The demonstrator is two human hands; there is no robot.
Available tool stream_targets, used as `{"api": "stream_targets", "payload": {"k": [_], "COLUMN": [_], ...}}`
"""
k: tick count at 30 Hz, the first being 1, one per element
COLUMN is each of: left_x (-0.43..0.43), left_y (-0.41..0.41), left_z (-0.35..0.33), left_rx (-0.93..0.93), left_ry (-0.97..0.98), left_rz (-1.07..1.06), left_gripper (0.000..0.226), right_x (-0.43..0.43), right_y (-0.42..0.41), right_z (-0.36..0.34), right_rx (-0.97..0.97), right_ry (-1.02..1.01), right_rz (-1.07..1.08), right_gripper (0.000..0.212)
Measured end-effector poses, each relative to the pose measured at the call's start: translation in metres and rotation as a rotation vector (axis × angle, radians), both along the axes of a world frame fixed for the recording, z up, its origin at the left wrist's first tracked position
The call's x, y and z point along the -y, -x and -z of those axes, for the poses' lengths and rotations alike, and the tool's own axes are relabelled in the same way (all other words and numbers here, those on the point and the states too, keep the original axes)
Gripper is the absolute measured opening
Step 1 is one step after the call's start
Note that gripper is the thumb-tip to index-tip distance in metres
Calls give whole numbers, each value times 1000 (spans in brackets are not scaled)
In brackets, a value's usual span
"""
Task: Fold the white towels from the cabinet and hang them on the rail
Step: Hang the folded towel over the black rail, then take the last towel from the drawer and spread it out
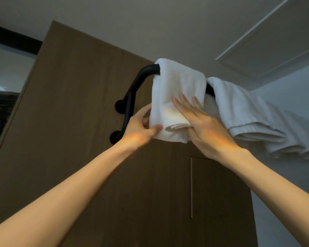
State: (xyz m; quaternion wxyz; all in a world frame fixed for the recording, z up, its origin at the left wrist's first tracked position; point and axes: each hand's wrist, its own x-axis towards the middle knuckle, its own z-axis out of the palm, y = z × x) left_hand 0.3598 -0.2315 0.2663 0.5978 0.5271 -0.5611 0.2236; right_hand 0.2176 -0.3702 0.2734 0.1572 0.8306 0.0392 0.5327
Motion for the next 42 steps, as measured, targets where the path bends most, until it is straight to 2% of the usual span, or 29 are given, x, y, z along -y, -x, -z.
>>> {"api": "stream_targets", "payload": {"k": [10,17,20,25,33,39,42], "left_x": [19,23,22,20,-8,-28,-39], "left_y": [15,29,40,55,89,131,152], "left_z": [-2,3,10,25,78,141,172], "left_rx": [-105,-158,-150,-173,-4,224,259], "left_ry": [2,-39,17,84,13,-165,-244], "left_rz": [61,42,-13,-67,-388,-640,-771], "left_gripper": [73,68,60,53,46,48,48], "right_x": [8,16,14,19,24,28,29], "right_y": [-3,5,12,31,79,108,117], "right_z": [17,19,21,35,76,135,172], "right_rx": [108,80,40,-2,90,-9,-62], "right_ry": [-5,-82,-74,-7,77,101,83], "right_rz": [59,61,81,129,40,7,-25], "right_gripper": [82,82,85,71,60,56,60]}}
